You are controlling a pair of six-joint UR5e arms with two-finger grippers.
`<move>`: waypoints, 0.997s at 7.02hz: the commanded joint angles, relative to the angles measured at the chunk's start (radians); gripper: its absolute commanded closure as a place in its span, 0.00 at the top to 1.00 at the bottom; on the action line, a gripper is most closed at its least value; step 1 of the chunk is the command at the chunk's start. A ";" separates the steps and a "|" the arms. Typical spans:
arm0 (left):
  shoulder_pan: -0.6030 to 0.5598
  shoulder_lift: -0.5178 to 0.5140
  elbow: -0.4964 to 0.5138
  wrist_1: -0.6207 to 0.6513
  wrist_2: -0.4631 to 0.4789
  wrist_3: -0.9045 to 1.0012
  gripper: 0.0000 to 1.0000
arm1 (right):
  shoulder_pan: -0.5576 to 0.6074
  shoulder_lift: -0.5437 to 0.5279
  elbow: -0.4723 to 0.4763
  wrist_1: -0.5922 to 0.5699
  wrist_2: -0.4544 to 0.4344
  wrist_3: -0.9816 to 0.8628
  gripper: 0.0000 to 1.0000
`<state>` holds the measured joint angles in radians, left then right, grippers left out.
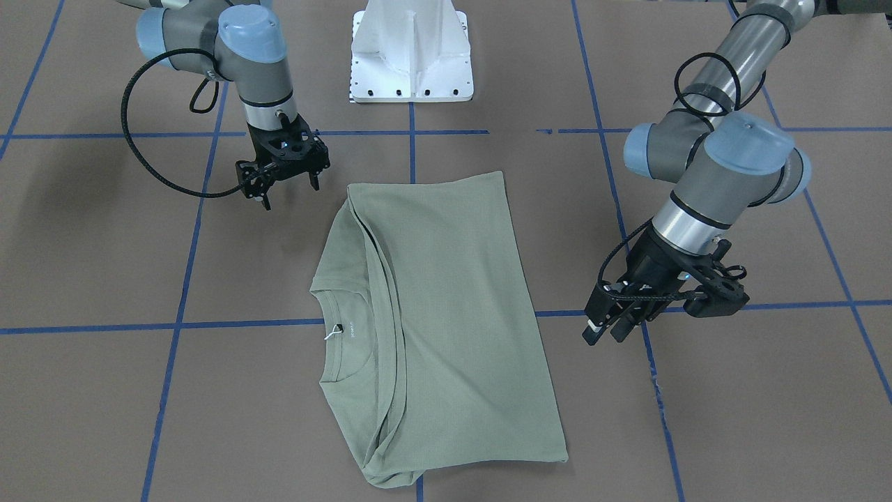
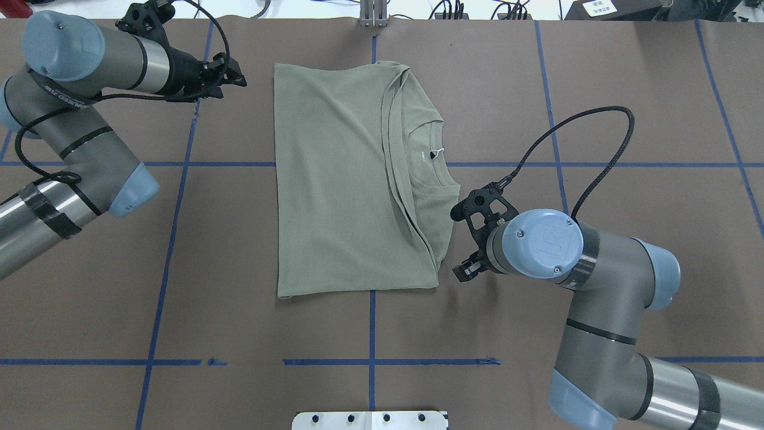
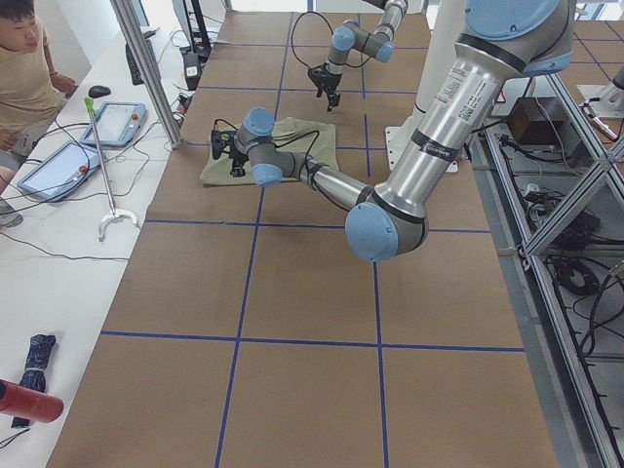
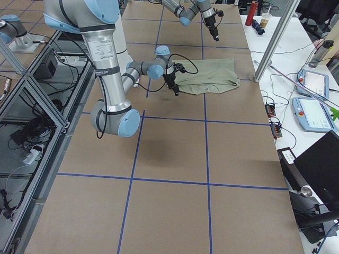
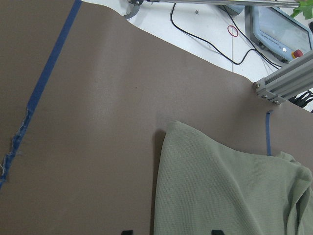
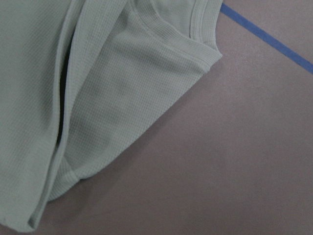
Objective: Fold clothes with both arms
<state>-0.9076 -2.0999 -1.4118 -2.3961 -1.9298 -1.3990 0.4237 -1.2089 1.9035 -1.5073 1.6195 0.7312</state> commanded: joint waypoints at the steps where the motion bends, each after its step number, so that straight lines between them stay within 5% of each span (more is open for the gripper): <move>1: 0.000 0.005 -0.022 0.011 0.000 0.000 0.62 | 0.009 0.171 -0.145 0.002 -0.004 0.068 1.00; 4: 0.001 0.034 -0.067 0.012 -0.002 -0.002 0.62 | 0.053 0.331 -0.357 0.025 -0.006 0.099 1.00; 7: 0.001 0.041 -0.099 0.012 -0.029 -0.002 0.62 | 0.110 0.304 -0.414 0.032 0.012 0.058 1.00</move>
<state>-0.9061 -2.0643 -1.4931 -2.3838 -1.9450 -1.4004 0.5001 -0.8842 1.5037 -1.4782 1.6191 0.8144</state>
